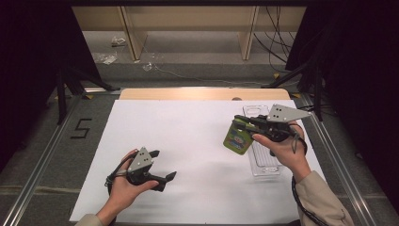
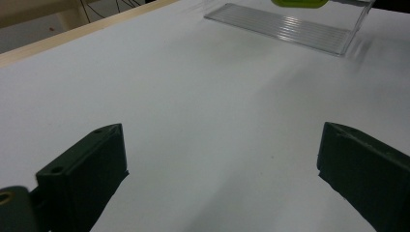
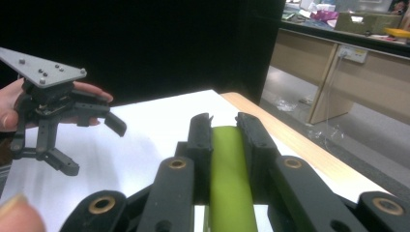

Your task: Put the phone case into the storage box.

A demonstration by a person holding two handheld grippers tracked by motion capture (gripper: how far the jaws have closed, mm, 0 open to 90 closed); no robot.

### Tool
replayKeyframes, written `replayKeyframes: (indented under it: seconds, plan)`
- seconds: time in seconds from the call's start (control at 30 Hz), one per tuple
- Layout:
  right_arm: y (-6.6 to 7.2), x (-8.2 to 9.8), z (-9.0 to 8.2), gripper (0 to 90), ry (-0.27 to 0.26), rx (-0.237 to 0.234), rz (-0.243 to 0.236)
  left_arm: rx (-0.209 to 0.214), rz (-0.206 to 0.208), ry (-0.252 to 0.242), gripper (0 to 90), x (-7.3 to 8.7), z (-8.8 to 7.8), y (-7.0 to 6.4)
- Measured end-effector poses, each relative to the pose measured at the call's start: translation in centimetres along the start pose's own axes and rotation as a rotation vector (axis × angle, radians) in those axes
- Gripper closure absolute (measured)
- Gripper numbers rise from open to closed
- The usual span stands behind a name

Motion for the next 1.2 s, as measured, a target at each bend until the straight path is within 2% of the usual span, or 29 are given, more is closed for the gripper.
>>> replayKeyframes:
  seconds: [0.17,0.4,0.5,0.8,0.87,0.93,1.0,1.1,1.13,1.2]
  plan:
    - [1.1,0.2,0.8,77.6,0.017,-0.035,-0.011,0.042,0.022,-0.027,7.5,-1.7,0.3,-1.0]
    - [3.1,0.6,2.2,77.6,0.045,-0.098,-0.030,0.107,0.098,-0.033,13.9,-4.8,2.2,-3.1]
    - [3.8,0.9,2.7,77.6,0.055,-0.121,-0.034,0.151,0.136,-0.025,15.5,-5.9,3.1,-4.3]
    - [5.4,1.2,3.8,77.6,0.073,-0.184,-0.041,0.247,0.231,0.011,23.7,-7.0,6.4,-6.9]
    - [5.6,1.2,3.9,77.6,0.071,-0.193,-0.041,0.257,0.250,0.013,26.4,-7.2,7.0,-7.4]
    - [5.6,1.2,3.9,77.6,0.071,-0.200,-0.041,0.260,0.269,0.016,30.9,-7.3,7.3,-7.7]
    - [5.7,1.2,3.9,77.6,0.070,-0.207,-0.040,0.263,0.293,0.017,39.1,-7.4,7.4,-7.9]
    - [5.9,1.2,3.9,77.6,0.066,-0.222,-0.035,0.272,0.307,0.016,49.8,-7.5,7.5,-8.2]
    - [6.0,1.2,4.0,77.5,0.065,-0.230,-0.033,0.264,0.314,0.019,54.0,-7.5,7.5,-8.2]
    - [6.1,1.3,3.9,77.5,0.064,-0.239,-0.033,0.265,0.301,0.018,63.4,-7.5,7.4,-7.9]
Point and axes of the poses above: each handheld gripper's, and its own axes: z roughly forward along the jaws, x roughly out of its underside, y roughly to its left, the point moved 10 cm from there along z, roughly forward along the jaws, and after that the axes turned 13 degrees about y, right-handed, at the moved point
